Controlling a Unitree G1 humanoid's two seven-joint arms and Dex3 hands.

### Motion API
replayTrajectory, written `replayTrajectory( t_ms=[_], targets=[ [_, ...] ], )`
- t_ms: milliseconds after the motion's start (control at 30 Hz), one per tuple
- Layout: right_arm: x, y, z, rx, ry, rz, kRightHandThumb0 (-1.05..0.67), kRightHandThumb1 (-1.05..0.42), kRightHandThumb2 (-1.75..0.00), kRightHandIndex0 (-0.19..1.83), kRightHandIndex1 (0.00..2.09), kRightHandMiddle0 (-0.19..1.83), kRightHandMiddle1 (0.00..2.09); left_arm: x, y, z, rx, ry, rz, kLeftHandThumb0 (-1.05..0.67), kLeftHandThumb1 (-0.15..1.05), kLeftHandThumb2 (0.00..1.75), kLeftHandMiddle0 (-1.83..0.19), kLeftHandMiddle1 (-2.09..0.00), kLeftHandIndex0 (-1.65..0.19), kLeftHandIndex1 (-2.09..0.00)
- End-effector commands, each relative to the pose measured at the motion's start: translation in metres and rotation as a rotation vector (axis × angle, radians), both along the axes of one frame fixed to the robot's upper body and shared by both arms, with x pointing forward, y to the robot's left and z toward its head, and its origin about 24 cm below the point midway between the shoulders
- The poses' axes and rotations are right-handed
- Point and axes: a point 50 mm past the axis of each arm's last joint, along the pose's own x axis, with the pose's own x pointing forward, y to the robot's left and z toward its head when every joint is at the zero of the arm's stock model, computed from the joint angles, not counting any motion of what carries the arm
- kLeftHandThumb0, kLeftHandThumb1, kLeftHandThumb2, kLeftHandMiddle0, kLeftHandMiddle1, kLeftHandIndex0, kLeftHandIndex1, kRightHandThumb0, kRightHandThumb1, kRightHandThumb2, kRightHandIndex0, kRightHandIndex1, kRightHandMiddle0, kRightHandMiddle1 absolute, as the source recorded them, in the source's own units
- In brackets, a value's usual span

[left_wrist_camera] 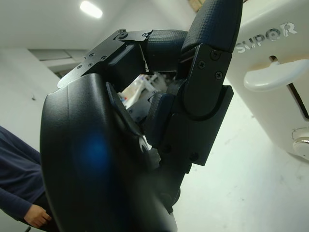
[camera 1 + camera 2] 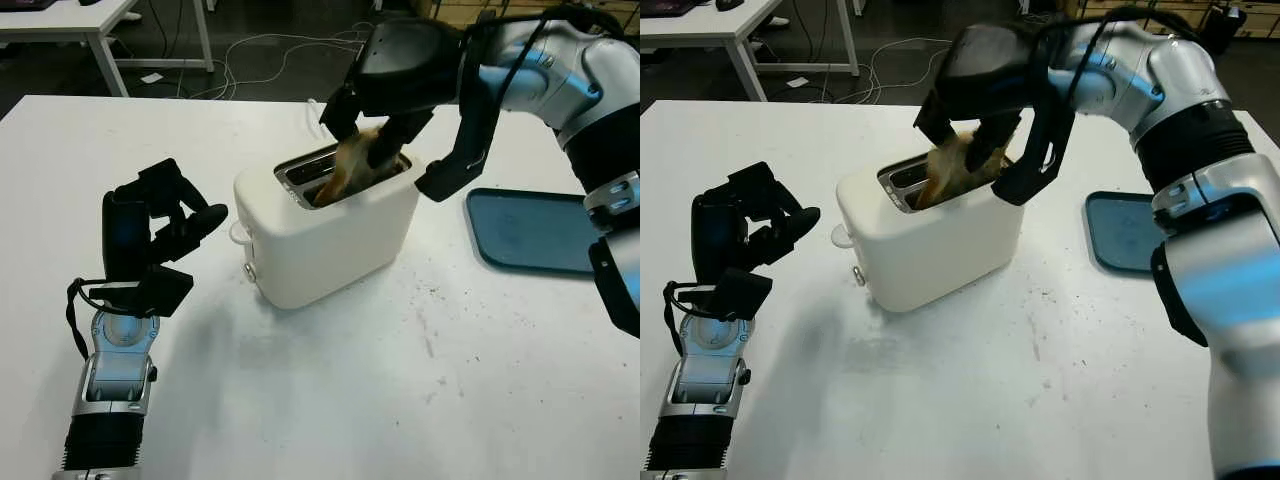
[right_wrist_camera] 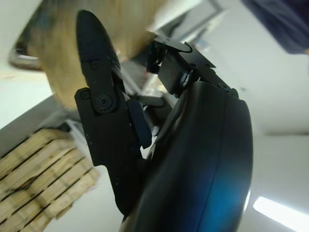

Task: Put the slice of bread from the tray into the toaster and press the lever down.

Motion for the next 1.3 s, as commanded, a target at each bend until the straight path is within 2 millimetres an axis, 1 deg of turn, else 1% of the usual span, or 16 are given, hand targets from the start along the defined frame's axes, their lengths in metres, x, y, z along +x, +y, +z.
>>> replayTrajectory(
  t_ms=[0,200,267,400,467,600,667,733,800,867,967,1067,1133,1167,1200,1267],
  targets=[
    [-0.003,0.001,0.016,0.033,-0.024,-0.006,-0.89,-0.88,0.00,0.05,0.59,0.47,0.02,-0.002,0.000,-0.002,-0.001,-0.002,0.001,-0.86,0.92,0.15,-1.26,-1.74,-1.02,-1.65],
    [-0.007,0.000,0.030,0.101,-0.016,-0.020,-0.82,-0.85,0.00,0.00,0.64,0.46,0.01,-0.002,0.000,-0.001,0.000,0.005,0.005,-0.86,0.92,0.15,-1.25,-1.74,-1.01,-1.64],
    [-0.008,-0.001,0.035,0.113,-0.023,-0.025,-0.79,-0.83,0.00,0.00,0.70,0.48,0.02,-0.002,0.000,-0.001,0.004,0.003,0.006,-0.85,0.92,0.15,-1.26,-1.74,-1.01,-1.66],
    [-0.010,-0.002,0.042,0.162,-0.044,-0.035,-0.70,-0.82,0.00,0.07,0.78,0.55,0.05,-0.002,0.000,-0.002,0.006,0.002,0.003,-0.85,0.92,0.16,-1.26,-1.74,-1.00,-1.66],
    [-0.011,-0.005,0.043,0.218,-0.074,-0.011,-0.65,-0.83,0.00,0.19,0.77,0.63,0.07,-0.002,0.000,-0.001,0.003,0.004,0.003,-0.85,0.92,0.15,-1.26,-1.74,-1.00,-1.67],
    [-0.010,-0.013,0.042,0.337,-0.131,0.026,-0.54,-0.82,0.00,0.65,0.58,0.90,0.09,-0.002,0.000,-0.002,-0.005,0.006,0.000,-0.85,0.92,0.15,-1.26,-1.75,-1.01,-1.67],
    [-0.010,-0.021,0.040,0.477,-0.138,0.064,-0.47,-0.82,0.00,0.84,0.62,1.03,0.13,-0.002,0.000,-0.002,0.000,0.008,0.005,-0.86,0.92,0.15,-1.26,-1.75,-1.01,-1.67],
    [-0.007,-0.033,0.035,0.619,-0.125,0.060,-0.43,-0.84,-0.01,0.92,0.73,1.11,0.15,-0.002,0.000,-0.001,0.002,0.009,0.007,-0.86,0.92,0.15,-1.27,-1.75,-1.01,-1.67],
    [-0.003,-0.048,0.026,0.776,-0.096,0.012,-0.42,-0.90,-0.06,0.88,1.01,1.14,0.17,-0.002,0.001,-0.001,-0.003,0.011,0.000,-0.85,0.92,0.15,-1.26,-1.75,-1.01,-1.68],
    [0.000,-0.066,0.009,0.932,-0.060,-0.046,-0.40,-0.92,-0.13,0.88,1.16,1.13,0.19,-0.001,0.002,0.000,0.005,0.009,-0.003,-0.85,0.92,0.15,-1.25,-1.74,-1.00,-1.68],
    [-0.003,-0.094,-0.030,1.152,0.026,-0.156,-0.33,-0.92,-0.22,0.87,1.11,1.08,0.19,-0.001,0.005,0.004,0.015,0.012,-0.002,-0.84,0.92,0.15,-1.24,-1.74,-0.99,-1.67],
    [-0.014,-0.117,-0.071,1.380,0.114,-0.235,-0.32,-0.92,-0.29,0.92,1.07,1.08,0.19,0.000,0.007,0.008,0.054,0.012,-0.003,-0.84,0.92,0.18,-1.24,-1.73,-0.98,-1.64],
    [-0.023,-0.126,-0.093,1.518,0.142,-0.275,-0.33,-0.92,-0.32,0.94,1.09,1.10,0.21,0.001,0.008,0.010,0.069,0.015,-0.013,-0.84,0.92,0.20,-1.24,-1.73,-0.98,-1.61],
    [-0.029,-0.131,-0.104,1.576,0.145,-0.307,-0.34,-0.92,-0.34,0.95,1.12,1.11,0.23,0.002,0.009,0.011,0.076,0.017,-0.021,-0.84,0.92,0.21,-1.24,-1.72,-0.98,-1.54],
    [-0.035,-0.134,-0.116,1.646,0.150,-0.350,-0.35,-0.92,-0.35,0.94,1.17,1.09,0.32,0.003,0.009,0.012,0.094,0.018,-0.024,-0.84,0.92,0.22,-1.23,-1.70,-0.99,-1.50],
    [-0.045,-0.139,-0.134,1.779,0.157,-0.417,-0.39,-0.92,-0.34,0.94,1.26,0.93,0.73,0.004,0.011,0.014,0.126,0.021,-0.023,-0.84,0.92,0.24,-1.23,-1.68,-0.98,-1.44]
  ],
)
